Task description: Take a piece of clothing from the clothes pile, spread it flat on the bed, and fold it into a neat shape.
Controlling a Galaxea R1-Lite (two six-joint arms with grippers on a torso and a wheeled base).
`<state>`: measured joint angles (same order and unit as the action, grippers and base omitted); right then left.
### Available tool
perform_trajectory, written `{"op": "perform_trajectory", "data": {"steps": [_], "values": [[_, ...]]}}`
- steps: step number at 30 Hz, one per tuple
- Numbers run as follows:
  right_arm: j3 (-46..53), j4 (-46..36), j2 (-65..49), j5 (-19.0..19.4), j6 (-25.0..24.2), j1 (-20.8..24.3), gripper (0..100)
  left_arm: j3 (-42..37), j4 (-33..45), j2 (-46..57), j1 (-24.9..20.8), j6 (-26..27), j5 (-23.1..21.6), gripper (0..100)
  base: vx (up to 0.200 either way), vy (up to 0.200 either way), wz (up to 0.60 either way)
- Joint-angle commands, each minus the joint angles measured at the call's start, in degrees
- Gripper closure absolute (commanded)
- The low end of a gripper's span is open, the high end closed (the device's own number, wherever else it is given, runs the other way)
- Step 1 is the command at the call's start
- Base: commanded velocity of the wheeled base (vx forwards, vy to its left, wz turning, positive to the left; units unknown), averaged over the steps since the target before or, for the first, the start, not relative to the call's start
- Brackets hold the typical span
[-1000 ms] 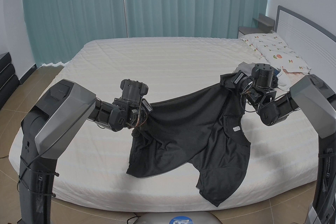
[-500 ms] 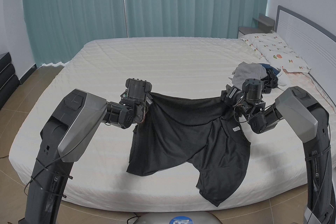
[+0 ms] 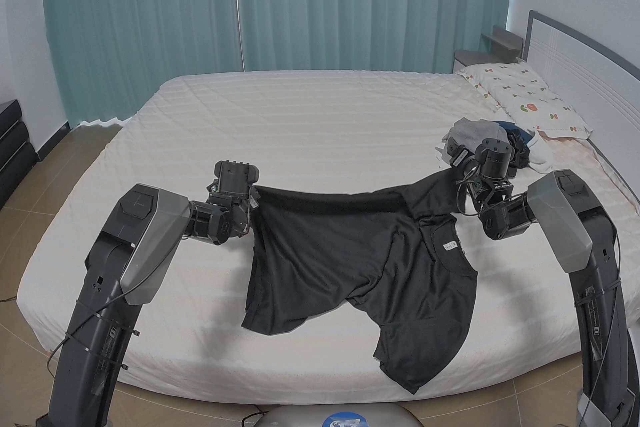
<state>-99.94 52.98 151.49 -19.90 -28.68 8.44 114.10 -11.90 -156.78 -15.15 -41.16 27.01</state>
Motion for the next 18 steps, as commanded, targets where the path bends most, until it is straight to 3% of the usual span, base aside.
{"op": "perform_trajectory", "data": {"steps": [1, 6, 12, 16, 18], "values": [[-1.75, -0.42, 2.76, 0.56, 0.03, -0.26, 0, 0.49, 3.46, -1.33, 1.71, 1.08, -0.03, 0, 0.000, 0.000, 0.00], [-1.40, -1.39, 6.27, 0.21, 0.30, -0.61, 0, 0.49, 5.92, -1.42, 2.67, 1.43, -1.53, 0, 0.000, 0.000, 0.00], [6.95, -0.86, 4.25, 1.26, 0.47, -2.11, 0, 0.49, 5.66, -0.98, 3.99, 1.08, -1.61, 0, 0.000, 0.000, 0.00], [18.82, 0.28, -1.99, 6.01, -1.55, -2.72, 0, 0.49, 2.14, 0.69, 5.75, 1.43, -1.70, 0, 0.000, 0.000, 0.00], [18.82, 0.28, -1.99, 6.01, -1.55, -2.72, 0, 0.49, 2.14, 0.69, 5.75, 1.43, -1.70, 0, 0.000, 0.000, 0.00]]}}
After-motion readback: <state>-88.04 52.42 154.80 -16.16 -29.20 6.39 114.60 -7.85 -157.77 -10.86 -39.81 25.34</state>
